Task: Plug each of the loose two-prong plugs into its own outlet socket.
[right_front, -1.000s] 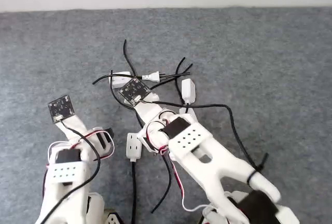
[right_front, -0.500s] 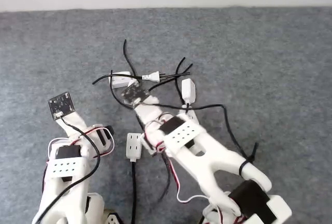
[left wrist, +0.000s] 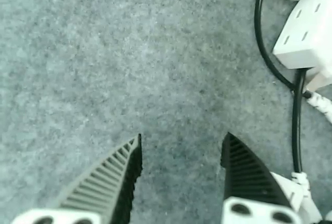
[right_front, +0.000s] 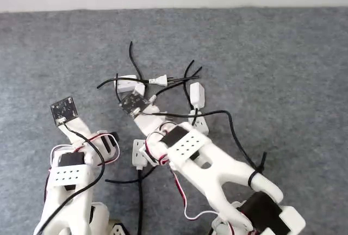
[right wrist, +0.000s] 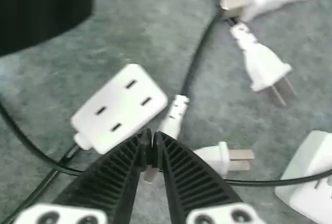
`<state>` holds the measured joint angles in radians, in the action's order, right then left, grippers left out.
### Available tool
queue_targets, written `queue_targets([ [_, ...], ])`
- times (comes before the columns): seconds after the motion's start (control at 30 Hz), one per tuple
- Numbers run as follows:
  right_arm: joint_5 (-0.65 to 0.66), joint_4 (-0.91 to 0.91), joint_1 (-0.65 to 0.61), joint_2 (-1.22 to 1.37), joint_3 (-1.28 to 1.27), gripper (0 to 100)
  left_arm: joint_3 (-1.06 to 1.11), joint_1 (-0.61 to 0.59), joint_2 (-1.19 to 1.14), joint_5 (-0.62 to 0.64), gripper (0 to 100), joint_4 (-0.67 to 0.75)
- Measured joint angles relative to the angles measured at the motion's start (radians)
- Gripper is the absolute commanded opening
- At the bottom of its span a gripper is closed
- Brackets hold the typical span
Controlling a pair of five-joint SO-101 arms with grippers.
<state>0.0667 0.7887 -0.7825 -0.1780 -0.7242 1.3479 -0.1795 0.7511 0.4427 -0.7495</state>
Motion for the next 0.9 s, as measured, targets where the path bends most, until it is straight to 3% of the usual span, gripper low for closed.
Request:
queue_targets([
  [0.9,-0.005,-0.002,0.097,0.106,0.035,1.0,0.000,0.000,0.000,0.000,23,0.000],
])
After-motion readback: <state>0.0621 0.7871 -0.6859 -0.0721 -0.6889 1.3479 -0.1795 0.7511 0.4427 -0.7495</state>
